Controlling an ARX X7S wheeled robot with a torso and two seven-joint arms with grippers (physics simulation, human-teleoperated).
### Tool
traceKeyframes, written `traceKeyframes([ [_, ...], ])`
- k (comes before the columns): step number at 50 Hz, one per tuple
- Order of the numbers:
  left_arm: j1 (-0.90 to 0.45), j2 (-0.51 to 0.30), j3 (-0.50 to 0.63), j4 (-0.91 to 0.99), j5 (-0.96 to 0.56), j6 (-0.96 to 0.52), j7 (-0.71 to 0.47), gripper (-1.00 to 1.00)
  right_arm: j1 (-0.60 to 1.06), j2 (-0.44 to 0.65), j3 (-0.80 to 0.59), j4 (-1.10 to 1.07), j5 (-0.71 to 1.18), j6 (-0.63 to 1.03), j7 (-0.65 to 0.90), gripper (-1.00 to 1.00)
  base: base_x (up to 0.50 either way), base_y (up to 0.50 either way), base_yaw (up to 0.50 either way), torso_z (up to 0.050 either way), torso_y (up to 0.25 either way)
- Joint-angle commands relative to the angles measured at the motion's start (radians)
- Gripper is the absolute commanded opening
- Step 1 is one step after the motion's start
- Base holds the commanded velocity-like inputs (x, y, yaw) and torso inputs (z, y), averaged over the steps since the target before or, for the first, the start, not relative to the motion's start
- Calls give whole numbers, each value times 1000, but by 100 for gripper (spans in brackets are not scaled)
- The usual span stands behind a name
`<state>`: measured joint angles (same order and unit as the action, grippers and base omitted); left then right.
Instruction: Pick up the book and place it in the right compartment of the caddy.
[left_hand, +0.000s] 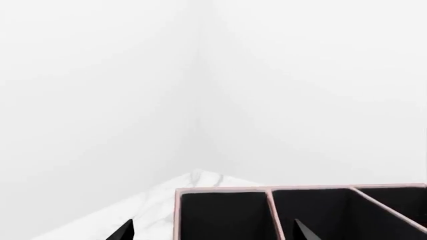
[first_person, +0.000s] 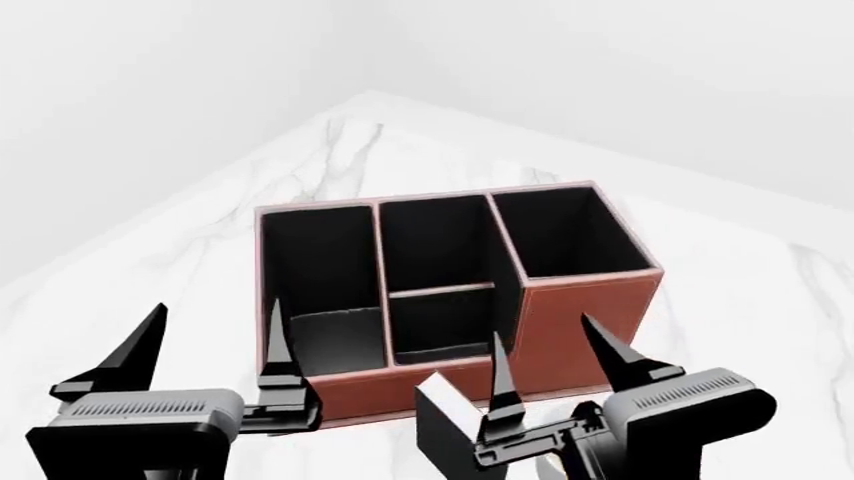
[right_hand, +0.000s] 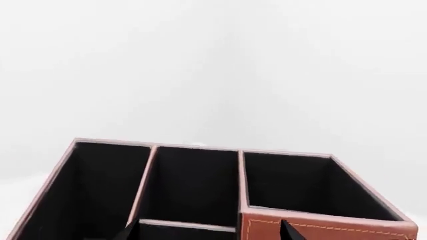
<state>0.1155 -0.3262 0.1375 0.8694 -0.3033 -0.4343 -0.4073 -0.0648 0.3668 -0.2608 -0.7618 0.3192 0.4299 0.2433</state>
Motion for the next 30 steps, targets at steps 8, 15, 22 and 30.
traceKeyframes([
  [8,-4,-9,6,-2,-11,1,-9,100,-18,73,-53,-10,115,67,-119,100,0,0,0,0,0],
  [15,-7,-12,10,-6,-12,2,-13,100,-12,74,-40,7,172,89,-136,100,0,0,0,0,0],
  [22,-7,-14,13,-7,-12,5,-16,100,-8,75,-42,29,195,99,-147,100,0,0,0,0,0],
  [30,-8,-18,16,-8,-14,7,-20,100,-4,74,-40,59,216,100,-160,100,0,0,0,0,0],
])
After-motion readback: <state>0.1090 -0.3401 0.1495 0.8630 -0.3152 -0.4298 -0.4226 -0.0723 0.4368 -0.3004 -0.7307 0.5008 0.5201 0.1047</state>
